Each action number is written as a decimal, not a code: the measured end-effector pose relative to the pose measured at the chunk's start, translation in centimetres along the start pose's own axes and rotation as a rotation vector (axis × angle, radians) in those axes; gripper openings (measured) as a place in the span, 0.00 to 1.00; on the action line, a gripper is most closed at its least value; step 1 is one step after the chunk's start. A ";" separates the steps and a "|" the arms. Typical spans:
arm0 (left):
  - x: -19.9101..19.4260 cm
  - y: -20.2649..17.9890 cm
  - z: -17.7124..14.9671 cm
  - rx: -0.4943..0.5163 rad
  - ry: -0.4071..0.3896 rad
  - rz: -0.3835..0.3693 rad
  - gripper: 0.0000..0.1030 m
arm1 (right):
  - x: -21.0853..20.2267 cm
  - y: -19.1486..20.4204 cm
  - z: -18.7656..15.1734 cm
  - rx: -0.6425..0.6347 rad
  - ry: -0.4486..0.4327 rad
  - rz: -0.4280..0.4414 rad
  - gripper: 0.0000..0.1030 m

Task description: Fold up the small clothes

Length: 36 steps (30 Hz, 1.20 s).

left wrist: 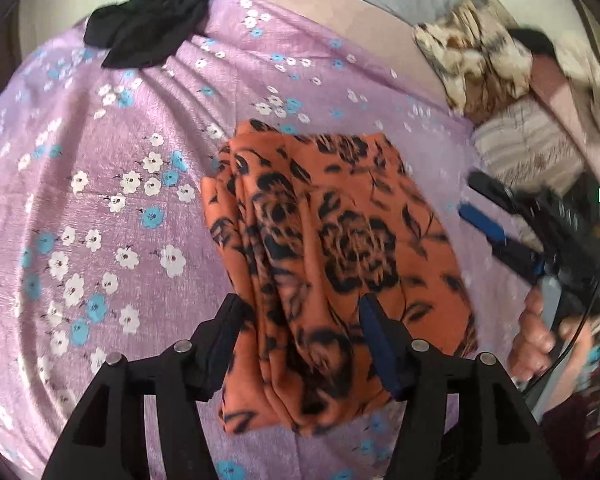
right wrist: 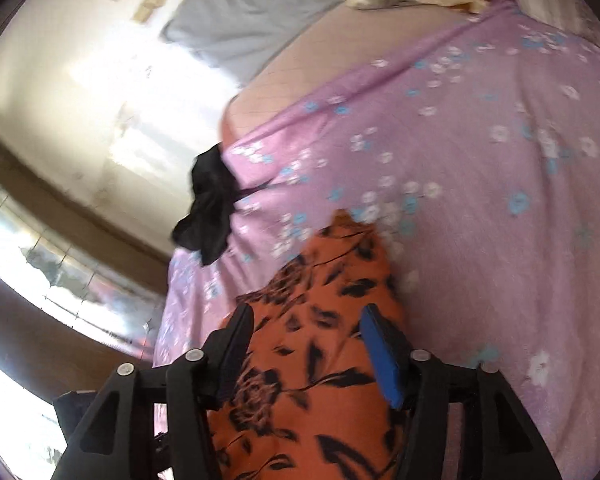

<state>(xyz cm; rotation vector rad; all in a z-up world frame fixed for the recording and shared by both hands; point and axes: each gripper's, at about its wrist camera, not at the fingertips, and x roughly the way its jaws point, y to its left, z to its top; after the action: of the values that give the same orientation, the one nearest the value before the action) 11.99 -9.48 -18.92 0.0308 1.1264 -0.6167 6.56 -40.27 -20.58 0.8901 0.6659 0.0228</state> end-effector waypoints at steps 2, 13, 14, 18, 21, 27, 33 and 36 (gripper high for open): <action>1.8 -0.8 -1.1 0.048 0.037 0.098 0.63 | 2.1 -0.4 -0.8 0.012 0.112 -0.011 0.42; -6.6 -3.0 -0.3 0.050 -0.174 0.271 0.75 | -5.1 0.4 -3.2 -0.018 -0.018 -0.118 0.28; -8.5 -3.7 -0.3 0.061 -0.225 0.299 0.79 | -6.6 1.1 -3.7 -0.042 -0.053 -0.112 0.31; -14.1 -5.7 -0.8 0.086 -0.389 0.403 0.85 | -11.0 4.6 -5.1 -0.142 -0.137 -0.136 0.67; -17.3 -6.9 -1.1 0.106 -0.479 0.455 0.91 | -14.0 8.1 -6.0 -0.250 -0.215 -0.161 0.67; -22.1 -8.9 -1.7 0.137 -0.602 0.521 0.98 | -18.9 13.5 -7.1 -0.378 -0.272 -0.163 0.68; -24.8 -10.5 -2.8 0.153 -0.705 0.584 1.00 | -21.8 17.1 -9.0 -0.498 -0.316 -0.202 0.69; -25.7 -10.4 -3.0 0.133 -0.709 0.557 1.00 | -22.6 17.9 -9.9 -0.541 -0.335 -0.234 0.70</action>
<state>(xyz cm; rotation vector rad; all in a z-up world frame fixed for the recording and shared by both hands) -2.73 -5.74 4.50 0.2156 0.3530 -0.1645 -12.46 -28.16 -0.03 0.2801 0.4127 -0.1476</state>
